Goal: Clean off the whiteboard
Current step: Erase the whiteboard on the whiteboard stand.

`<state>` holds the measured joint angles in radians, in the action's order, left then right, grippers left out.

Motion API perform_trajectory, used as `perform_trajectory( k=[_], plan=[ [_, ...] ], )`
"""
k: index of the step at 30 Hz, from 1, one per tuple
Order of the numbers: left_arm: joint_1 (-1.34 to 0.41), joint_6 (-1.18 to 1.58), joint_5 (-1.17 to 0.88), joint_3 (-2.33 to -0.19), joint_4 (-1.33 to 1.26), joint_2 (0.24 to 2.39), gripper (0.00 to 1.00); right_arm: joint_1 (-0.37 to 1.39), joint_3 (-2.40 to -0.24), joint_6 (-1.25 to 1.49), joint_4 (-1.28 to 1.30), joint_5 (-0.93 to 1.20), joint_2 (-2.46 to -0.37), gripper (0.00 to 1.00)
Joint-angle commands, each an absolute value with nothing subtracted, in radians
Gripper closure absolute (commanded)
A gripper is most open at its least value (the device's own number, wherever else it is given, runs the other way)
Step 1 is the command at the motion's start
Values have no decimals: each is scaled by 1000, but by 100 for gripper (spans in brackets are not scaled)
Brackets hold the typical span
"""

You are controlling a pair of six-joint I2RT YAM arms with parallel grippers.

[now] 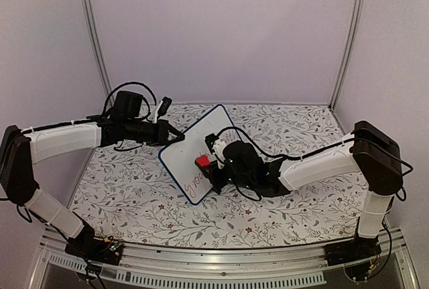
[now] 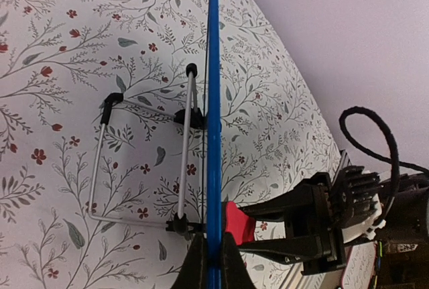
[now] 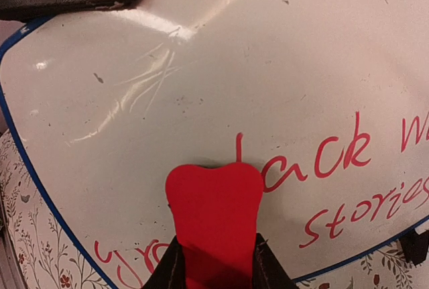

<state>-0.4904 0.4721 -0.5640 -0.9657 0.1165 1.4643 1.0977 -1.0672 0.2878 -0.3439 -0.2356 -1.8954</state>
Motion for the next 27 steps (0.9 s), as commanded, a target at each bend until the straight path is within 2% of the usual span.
perform_trajectory(
  k=[1, 16, 27],
  plan=[
    [-511, 468, -638, -976, 105, 1437, 100, 1068, -1100, 279, -324, -250, -1902, 77],
    [-512, 472, -644, -975, 104, 1446, 100, 1068, -937, 318, -351, -248, -1852, 77],
    [-512, 470, -644, -974, 104, 1448, 100, 1068, -1002, 291, -355, -258, -1853, 77]
  ],
)
